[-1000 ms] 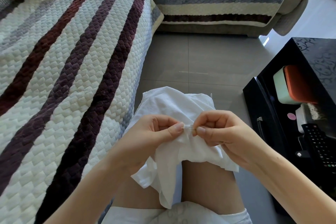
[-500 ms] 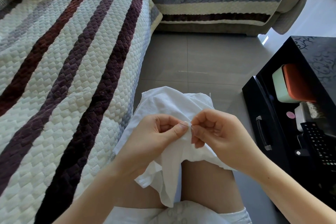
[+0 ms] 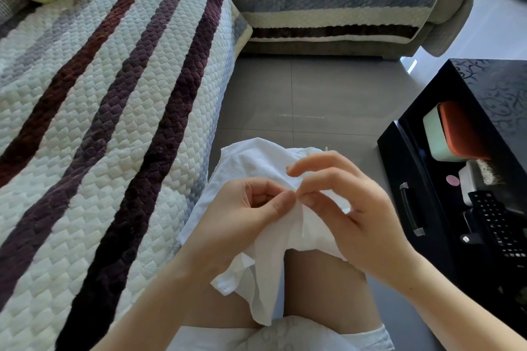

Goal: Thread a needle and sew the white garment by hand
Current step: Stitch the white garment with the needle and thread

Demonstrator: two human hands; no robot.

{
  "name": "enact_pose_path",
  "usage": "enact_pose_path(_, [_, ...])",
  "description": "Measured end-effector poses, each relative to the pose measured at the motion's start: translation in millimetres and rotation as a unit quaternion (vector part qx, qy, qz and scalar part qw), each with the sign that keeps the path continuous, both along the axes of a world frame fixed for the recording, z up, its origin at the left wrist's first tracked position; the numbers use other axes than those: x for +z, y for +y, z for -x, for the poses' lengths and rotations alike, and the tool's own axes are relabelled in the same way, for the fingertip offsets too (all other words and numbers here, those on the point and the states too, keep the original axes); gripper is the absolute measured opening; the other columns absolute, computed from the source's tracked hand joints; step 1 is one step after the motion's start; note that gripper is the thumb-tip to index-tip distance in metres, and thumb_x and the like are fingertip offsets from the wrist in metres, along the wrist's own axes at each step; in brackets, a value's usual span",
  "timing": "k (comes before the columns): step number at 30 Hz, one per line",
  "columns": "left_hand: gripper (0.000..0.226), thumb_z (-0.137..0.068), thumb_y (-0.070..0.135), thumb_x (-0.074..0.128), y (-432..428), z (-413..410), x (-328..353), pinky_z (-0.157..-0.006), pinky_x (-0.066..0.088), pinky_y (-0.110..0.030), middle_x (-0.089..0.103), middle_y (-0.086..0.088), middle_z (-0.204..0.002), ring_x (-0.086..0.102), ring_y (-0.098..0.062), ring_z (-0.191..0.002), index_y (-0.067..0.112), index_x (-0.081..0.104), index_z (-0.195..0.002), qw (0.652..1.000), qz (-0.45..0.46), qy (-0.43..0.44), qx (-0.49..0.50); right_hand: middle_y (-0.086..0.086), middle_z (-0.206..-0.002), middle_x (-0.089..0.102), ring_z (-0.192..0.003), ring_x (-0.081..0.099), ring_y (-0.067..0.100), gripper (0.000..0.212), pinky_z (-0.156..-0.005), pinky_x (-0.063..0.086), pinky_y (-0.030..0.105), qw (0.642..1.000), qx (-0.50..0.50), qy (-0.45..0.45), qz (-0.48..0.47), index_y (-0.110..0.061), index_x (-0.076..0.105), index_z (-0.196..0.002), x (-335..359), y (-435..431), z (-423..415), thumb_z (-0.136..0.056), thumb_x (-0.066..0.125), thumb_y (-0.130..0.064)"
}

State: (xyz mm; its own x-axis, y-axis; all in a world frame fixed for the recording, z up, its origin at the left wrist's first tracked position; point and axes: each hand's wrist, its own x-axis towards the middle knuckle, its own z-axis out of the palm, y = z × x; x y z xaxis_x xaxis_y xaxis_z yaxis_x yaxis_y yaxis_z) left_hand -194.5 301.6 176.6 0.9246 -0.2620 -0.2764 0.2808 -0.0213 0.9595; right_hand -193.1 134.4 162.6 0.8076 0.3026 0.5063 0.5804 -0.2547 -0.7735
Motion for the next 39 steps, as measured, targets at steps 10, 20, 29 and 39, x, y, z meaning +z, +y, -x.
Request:
enact_pose_path(10, [0.012,-0.09,0.015,0.061,10,-4,-23,-0.069,0.045,-0.014,0.07,-0.001,-0.075,0.061,-0.005,-0.074,0.015,0.07,-0.081,0.987,-0.147,-0.011,0.071,0.002,-0.058,0.049,-0.051,0.05,0.019,0.011,-0.06,0.05,0.029,0.926,0.031,0.231,-0.297,-0.02,0.055,-0.083,46,-32,-16,-0.091,0.05,-0.015])
enact_pose_path(20, [0.018,-0.092,0.005,0.056,38,-7,-18,-0.056,0.041,-0.006,0.065,0.012,-0.06,0.057,0.004,-0.058,0.011,0.07,-0.083,0.988,-0.125,0.007,0.085,0.026,-0.101,0.063,-0.095,0.056,0.043,0.006,-0.081,0.039,0.041,0.755,-0.496,0.298,0.308,-0.012,0.051,-0.093,-82,-199,-102,-0.092,0.045,-0.011])
enact_pose_path(29, [0.016,-0.092,0.008,0.057,30,-5,-15,-0.064,0.046,-0.019,0.069,0.005,-0.069,0.062,-0.006,-0.068,0.012,0.072,-0.086,0.99,-0.113,0.01,0.088,-0.01,-0.054,0.048,-0.052,0.045,0.009,0.009,-0.057,0.039,0.02,0.958,-0.097,0.149,0.224,-0.03,0.071,-0.091,-30,-56,-43,-0.083,0.072,-0.032])
enact_pose_path(39, [0.018,-0.091,0.011,0.059,30,-3,-12,-0.066,0.047,-0.012,0.072,0.007,-0.074,0.064,0.0,-0.072,0.019,0.072,-0.084,0.987,-0.145,-0.03,0.066,0.01,-0.07,0.067,-0.066,0.054,0.012,0.009,-0.064,0.041,0.023,0.952,0.06,0.297,0.041,-0.017,0.075,-0.074,0,-41,-39,-0.08,0.074,-0.023])
